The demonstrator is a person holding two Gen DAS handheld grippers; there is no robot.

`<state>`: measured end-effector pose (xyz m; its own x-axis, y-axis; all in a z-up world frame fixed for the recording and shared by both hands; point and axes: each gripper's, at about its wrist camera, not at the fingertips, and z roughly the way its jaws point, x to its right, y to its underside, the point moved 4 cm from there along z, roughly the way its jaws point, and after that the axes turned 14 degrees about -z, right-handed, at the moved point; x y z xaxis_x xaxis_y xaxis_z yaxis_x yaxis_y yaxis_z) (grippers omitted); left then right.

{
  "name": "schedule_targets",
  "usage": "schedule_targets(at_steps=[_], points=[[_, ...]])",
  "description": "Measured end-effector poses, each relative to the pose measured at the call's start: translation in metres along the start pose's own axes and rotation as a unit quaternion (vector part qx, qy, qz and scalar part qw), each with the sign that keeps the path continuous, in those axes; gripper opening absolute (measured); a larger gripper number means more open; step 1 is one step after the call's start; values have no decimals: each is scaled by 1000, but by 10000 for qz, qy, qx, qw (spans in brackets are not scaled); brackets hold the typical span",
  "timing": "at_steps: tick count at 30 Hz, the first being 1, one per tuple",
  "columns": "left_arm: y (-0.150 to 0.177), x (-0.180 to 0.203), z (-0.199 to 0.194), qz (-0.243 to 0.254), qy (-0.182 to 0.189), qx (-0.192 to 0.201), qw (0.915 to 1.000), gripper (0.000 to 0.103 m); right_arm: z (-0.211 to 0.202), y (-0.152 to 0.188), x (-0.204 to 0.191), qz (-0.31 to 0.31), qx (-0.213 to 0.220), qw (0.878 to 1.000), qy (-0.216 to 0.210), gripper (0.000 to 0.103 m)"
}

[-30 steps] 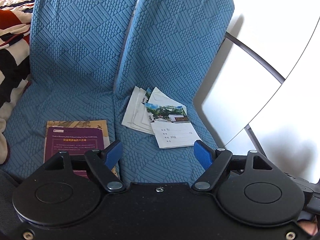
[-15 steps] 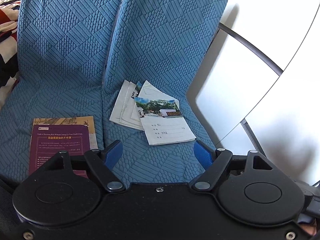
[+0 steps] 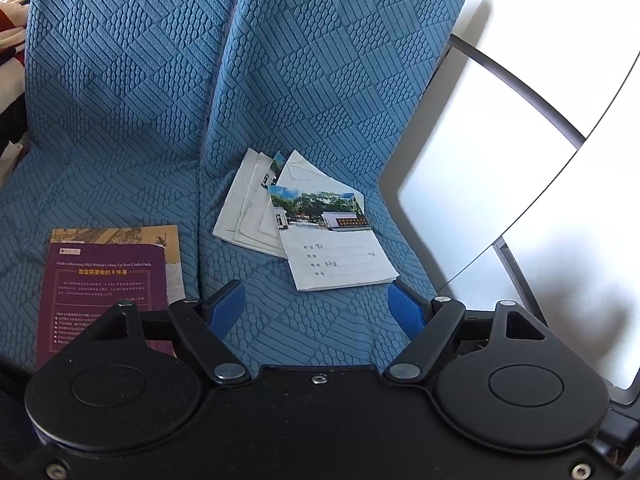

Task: Organize objects
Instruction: 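Move both grippers toward the white notebook with the landscape-photo cover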

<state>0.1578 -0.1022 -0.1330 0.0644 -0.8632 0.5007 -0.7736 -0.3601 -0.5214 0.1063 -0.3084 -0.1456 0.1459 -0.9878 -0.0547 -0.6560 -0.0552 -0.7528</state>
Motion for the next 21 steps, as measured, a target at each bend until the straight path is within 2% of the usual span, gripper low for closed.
schedule_targets(at_steps=[6, 11, 21], points=[[5, 2, 24, 13, -108, -123, 9999, 77, 21, 12, 8, 28, -47, 9999, 104, 84], [4, 5, 40, -98, -85, -206, 9997, 77, 36, 17, 12, 139, -81, 9999, 18, 84], [2, 11, 71, -203, -219, -350, 9989, 77, 52, 14, 24, 247, -141, 9996, -37, 84]])
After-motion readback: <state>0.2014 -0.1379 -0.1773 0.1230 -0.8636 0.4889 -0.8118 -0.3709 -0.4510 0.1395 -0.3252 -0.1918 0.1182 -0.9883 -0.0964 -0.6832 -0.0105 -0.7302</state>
